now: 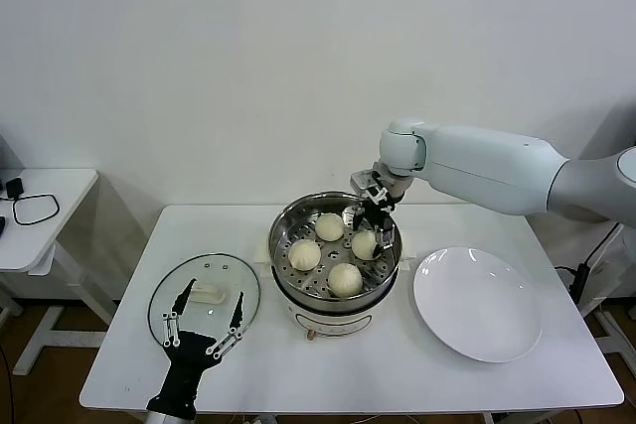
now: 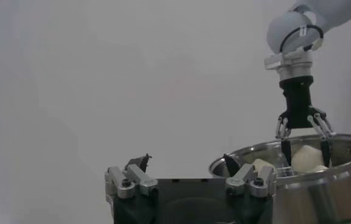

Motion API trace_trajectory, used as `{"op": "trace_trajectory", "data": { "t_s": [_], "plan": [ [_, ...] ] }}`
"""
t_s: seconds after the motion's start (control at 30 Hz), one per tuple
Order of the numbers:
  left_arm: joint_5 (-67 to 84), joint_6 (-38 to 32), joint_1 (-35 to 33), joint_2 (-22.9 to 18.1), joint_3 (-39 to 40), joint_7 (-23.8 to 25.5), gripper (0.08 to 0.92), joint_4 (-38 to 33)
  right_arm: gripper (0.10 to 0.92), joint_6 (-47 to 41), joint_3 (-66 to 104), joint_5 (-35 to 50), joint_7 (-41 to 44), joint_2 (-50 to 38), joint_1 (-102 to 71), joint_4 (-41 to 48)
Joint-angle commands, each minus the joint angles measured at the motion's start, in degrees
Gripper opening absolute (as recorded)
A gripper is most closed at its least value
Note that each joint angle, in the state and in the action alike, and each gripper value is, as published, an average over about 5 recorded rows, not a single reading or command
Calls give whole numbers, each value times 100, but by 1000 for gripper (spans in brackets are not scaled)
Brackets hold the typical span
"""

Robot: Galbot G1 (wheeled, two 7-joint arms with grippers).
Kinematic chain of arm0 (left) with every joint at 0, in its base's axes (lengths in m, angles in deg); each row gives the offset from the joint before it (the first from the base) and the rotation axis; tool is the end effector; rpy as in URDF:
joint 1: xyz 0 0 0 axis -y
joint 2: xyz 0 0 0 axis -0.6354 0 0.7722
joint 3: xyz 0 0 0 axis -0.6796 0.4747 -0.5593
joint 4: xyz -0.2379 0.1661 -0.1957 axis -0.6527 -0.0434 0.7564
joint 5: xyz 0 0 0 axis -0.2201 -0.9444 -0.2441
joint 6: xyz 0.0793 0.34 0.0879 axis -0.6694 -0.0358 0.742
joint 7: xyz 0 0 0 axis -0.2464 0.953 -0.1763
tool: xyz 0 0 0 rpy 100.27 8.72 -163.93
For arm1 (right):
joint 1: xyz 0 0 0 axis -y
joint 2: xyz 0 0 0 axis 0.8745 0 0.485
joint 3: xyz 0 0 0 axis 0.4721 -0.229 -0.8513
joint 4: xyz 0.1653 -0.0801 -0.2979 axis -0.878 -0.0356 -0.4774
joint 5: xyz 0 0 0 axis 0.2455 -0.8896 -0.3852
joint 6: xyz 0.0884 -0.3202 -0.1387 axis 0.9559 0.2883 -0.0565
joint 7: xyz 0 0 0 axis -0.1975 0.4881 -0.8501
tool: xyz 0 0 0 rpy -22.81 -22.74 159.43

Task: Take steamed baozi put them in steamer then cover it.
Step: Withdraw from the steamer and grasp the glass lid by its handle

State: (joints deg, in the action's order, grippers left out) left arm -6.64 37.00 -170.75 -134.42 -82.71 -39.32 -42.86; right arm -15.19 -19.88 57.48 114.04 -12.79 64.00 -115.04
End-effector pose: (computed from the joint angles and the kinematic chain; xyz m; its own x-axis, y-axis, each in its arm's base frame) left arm 0.1249 0.0225 -0.3111 -0.9733 0.1821 -0.1398 0.1443 0.9589 0.2444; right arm 0.5880 0.0535 -0.0916 -0.0223 -0.1841 0.9827 -0.8889 -0.4462 -0.1037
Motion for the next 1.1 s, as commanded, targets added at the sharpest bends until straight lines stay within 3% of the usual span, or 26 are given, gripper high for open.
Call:
{"op": "trace_trajectory", "data": {
  "t_s": [0.03, 0.2, 0.27, 0.37, 0.47, 0.53, 0.7, 0.87, 1.1],
  "plan": [
    [-14, 15, -1, 0, 0, 3, 823, -22, 820, 13, 224, 30, -32, -148, 3, -188],
    [-52, 47, 16, 8, 4, 6, 823, -60, 823, 285, 1034, 213, -74, -691, 14, -551],
    [-100, 66, 40, 15, 4, 2, 823, -58, 823, 683, 1378, 435, -451, -1046, -8, -717],
    [-254, 122, 133, 33, -18, -36, 823, -39, 823, 1375, 1537, 958, -2306, -1683, -108, -1105],
    [-515, 225, 308, 48, -77, -158, 823, -10, 823, 1923, 1789, 1239, -4997, -2258, -568, -1574],
    [-799, 296, 453, 53, -113, -308, 823, 43, 823, 2148, 2258, 1208, -6321, -2523, -1087, -1762],
    [-1640, 591, 842, 85, -158, -807, 823, 273, 823, 2396, 4381, 1026, -8165, -2901, -3021, -1921],
    [-2679, 912, 1196, 119, -185, -1249, 823, 772, 823, 2434, 6634, 883, -8932, -2822, -5281, -1975],
    [-4317, 922, 1491, 343, -341, -1294, 823, 1732, 823, 2650, 9058, 409, -8763, -2176, -7774, -1879]
  ]
}}
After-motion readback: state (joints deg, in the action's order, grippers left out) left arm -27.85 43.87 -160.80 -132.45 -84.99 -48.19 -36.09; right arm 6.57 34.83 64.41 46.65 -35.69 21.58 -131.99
